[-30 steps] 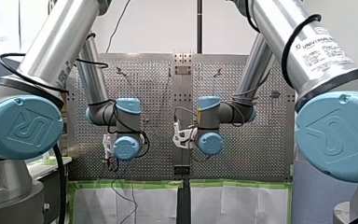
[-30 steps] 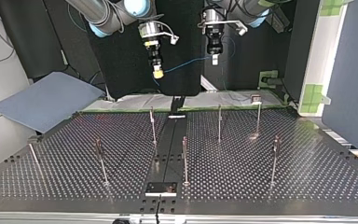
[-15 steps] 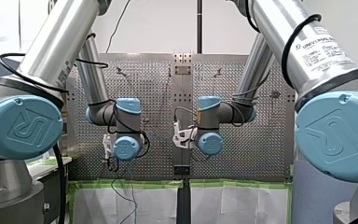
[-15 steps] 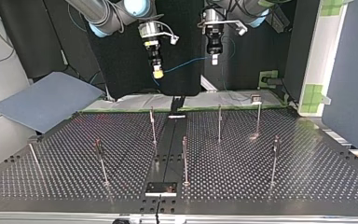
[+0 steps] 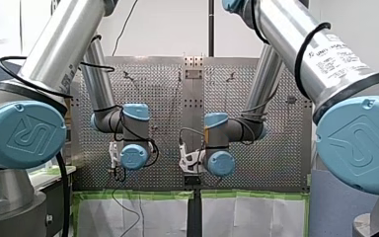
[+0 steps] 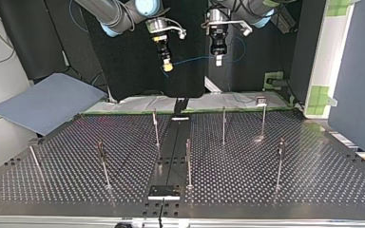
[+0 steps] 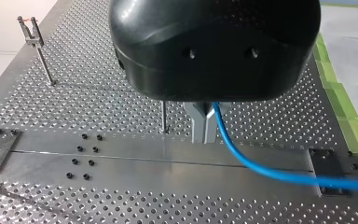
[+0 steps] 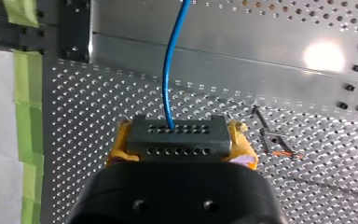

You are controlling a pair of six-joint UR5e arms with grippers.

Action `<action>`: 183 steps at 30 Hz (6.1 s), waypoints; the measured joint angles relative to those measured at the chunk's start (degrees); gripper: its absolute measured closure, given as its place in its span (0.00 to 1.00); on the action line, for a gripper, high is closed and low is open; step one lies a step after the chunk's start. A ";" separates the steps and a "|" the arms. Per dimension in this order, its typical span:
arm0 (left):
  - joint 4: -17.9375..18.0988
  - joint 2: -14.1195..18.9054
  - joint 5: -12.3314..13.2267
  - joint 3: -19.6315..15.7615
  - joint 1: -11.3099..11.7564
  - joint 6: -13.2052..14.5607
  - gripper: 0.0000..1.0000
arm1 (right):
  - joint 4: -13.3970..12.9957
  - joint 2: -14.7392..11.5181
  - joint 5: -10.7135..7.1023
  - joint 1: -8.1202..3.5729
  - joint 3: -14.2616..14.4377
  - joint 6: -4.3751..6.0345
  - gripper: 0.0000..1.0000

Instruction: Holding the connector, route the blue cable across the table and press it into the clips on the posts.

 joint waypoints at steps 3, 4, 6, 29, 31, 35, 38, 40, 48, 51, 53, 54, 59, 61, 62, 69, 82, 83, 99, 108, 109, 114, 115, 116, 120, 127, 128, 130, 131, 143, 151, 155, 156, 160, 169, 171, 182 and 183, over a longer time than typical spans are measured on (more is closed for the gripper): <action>0.00 0.00 0.00 0.00 0.00 0.00 1.00 | 0.03 0.18 0.00 0.00 0.00 0.00 1.00; 0.00 0.00 0.00 0.00 0.00 0.00 1.00 | 0.03 0.21 0.00 0.01 0.00 0.00 1.00; 0.00 0.00 0.00 0.00 0.00 0.00 1.00 | 0.04 0.22 0.00 0.02 0.00 0.00 1.00; -1.49 0.53 -7.49 -1.93 -5.34 0.44 1.00 | 0.04 0.25 0.00 0.02 0.00 0.00 1.00; -1.49 0.53 -7.53 -1.94 -5.35 0.44 1.00 | 0.04 0.24 0.00 0.02 0.00 0.00 1.00; -1.43 0.61 -7.73 -1.76 -5.55 0.32 1.00 | 0.16 0.19 0.12 0.06 -0.13 -0.13 1.00; -1.94 1.42 -8.62 -1.11 -6.16 -0.50 1.00 | 1.19 -0.59 1.13 0.16 -1.15 -0.64 1.00; -2.70 2.26 -9.25 -0.86 -6.23 -1.33 1.00 | 2.18 -1.53 1.90 0.34 -2.13 -0.30 1.00; -6.42 6.03 -12.65 -0.47 -3.56 -2.10 1.00 | 6.13 -5.43 -0.21 0.31 -4.46 2.43 1.00; -7.93 7.55 -14.16 -0.33 -2.07 -1.58 1.00 | 7.51 -6.80 -1.53 0.22 -5.37 2.97 1.00; -8.98 8.58 -15.18 0.15 -1.04 -0.86 1.00 | 8.57 -7.85 -2.57 0.19 -6.29 3.18 1.00; -9.43 9.05 -15.65 0.50 -0.58 -0.47 1.00 | 9.03 -8.31 -3.02 0.18 -6.69 3.24 1.00; -12.09 11.69 -18.29 2.87 1.80 0.96 1.00 | 11.48 -10.77 -5.49 0.20 -8.75 3.59 1.00; -13.12 12.74 -19.35 3.92 2.26 0.97 1.00 | 12.44 -11.73 -6.44 0.32 -9.61 3.77 1.00; -13.55 13.16 -19.76 4.33 2.40 0.93 1.00 | 12.84 -12.13 -6.84 0.36 -9.96 3.86 1.00; -16.36 15.98 -21.24 6.77 3.02 -0.29 1.00 | 15.89 -15.17 -9.76 0.55 -12.02 4.33 1.00; -22.83 22.43 -18.70 9.08 5.02 -2.82 1.00 | 22.05 -17.09 -11.45 1.23 -17.95 5.41 1.00; -23.27 22.87 -18.43 9.23 5.14 -2.59 1.00 | 22.47 -16.91 -11.46 1.29 -18.36 5.48 1.00; -30.44 27.99 -16.29 10.54 7.66 0.97 1.00 | 30.24 -14.79 -11.51 3.04 -26.12 8.03 1.00; -34.24 27.87 -11.51 12.99 12.75 1.98 1.00 | 35.51 -13.38 -11.52 3.81 -31.38 8.58 1.00; -34.72 27.85 -10.86 13.42 13.41 2.03 1.00 | 36.15 -12.96 -11.52 3.95 -32.03 8.59 1.00; -36.37 27.81 -8.53 15.20 15.93 1.97 1.00 | 38.39 -11.57 -11.51 4.39 -34.27 8.89 1.00; -36.81 27.82 -8.19 15.61 16.57 1.93 1.00 | 38.96 -11.16 -11.51 4.49 -34.84 8.99 1.00; -37.11 27.81 -8.00 15.90 17.06 1.90 1.00 | 39.39 -10.92 -11.52 4.58 -35.27 9.08 1.00; -37.74 27.77 -7.58 16.85 18.95 1.86 1.00 | 41.22 -10.42 -11.57 4.80 -37.11 9.64 1.00; -38.17 27.63 -6.39 18.65 20.78 1.85 1.00 | 44.64 -10.25 -11.60 4.91 -40.52 10.39 1.00; -38.28 27.63 -6.17 18.93 20.94 1.83 1.00 | 45.07 -10.24 -11.60 4.89 -40.95 10.56 1.00; -38.56 27.53 -5.58 19.56 21.30 1.80 1.00 | 45.96 -10.18 -11.60 4.78 -41.98 10.93 1.00; -38.72 27.45 -5.36 19.83 21.47 1.79 1.00 | 46.27 -10.14 -11.60 4.71 -42.41 11.06 1.00; -40.13 26.91 -3.17 22.83 23.92 1.42 1.00 | 50.23 -7.33 -11.69 4.34 -48.62 11.60 1.00; -40.96 26.88 -0.79 24.42 25.62 1.33 1.00 | 51.69 -5.69 -12.51 4.10 -52.46 12.23 1.00; -41.10 26.83 -0.10 24.65 26.14 1.32 1.00 | 51.96 -5.52 -12.94 3.88 -54.30 12.94 1.00; -41.11 26.84 -0.02 24.66 26.21 1.30 1.00 | 52.08 -5.48 -13.01 3.82 -54.70 13.07 1.00; -40.97 26.71 0.90 24.86 27.15 1.22 1.00 | 52.79 -5.16 -13.22 3.56 -56.48 13.38 1.00; -40.78 25.03 4.37 25.95 29.44 0.72 1.00 | 53.89 -3.16 -13.24 3.35 -60.94 13.45 1.00; -40.69 24.94 4.94 26.20 29.69 0.44 1.00 | 53.94 -3.03 -13.24 3.30 -61.88 13.44 1.00; -40.82 22.84 7.49 27.59 30.92 -0.79 1.00 | 54.14 -2.50 -13.06 2.95 -67.87 13.45 1.00; -40.67 22.68 7.55 27.67 31.11 -0.98 1.00 | 54.20 -2.42 -13.02 2.93 -68.23 13.45 1.00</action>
